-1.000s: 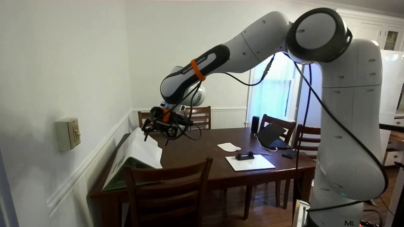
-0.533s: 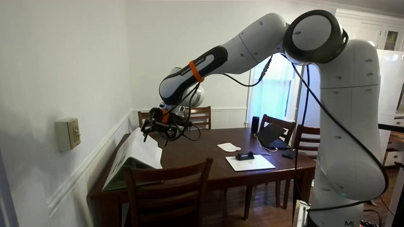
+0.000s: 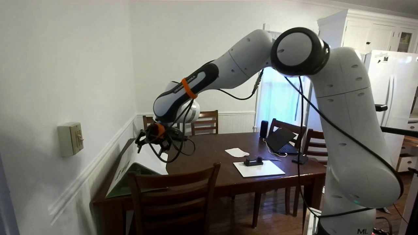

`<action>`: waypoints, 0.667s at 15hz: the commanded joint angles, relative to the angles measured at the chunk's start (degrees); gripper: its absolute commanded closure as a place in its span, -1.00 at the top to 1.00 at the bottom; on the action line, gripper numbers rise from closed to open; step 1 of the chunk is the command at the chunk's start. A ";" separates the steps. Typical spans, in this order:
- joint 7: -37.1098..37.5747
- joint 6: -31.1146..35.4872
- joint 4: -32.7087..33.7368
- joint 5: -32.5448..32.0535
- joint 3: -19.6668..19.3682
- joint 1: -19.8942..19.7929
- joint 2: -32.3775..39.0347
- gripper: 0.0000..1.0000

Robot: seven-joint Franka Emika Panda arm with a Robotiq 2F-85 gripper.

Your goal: Move the white carrier bag to the right

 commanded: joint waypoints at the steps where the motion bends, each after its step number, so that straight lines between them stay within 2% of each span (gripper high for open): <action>1: -2.91 3.07 10.37 -3.93 -1.94 2.63 10.56 1.00; 7: -4.11 6.30 21.59 -9.51 -6.02 5.90 20.44 1.00; 10: -2.49 9.22 25.61 -11.34 -9.61 7.94 24.10 1.00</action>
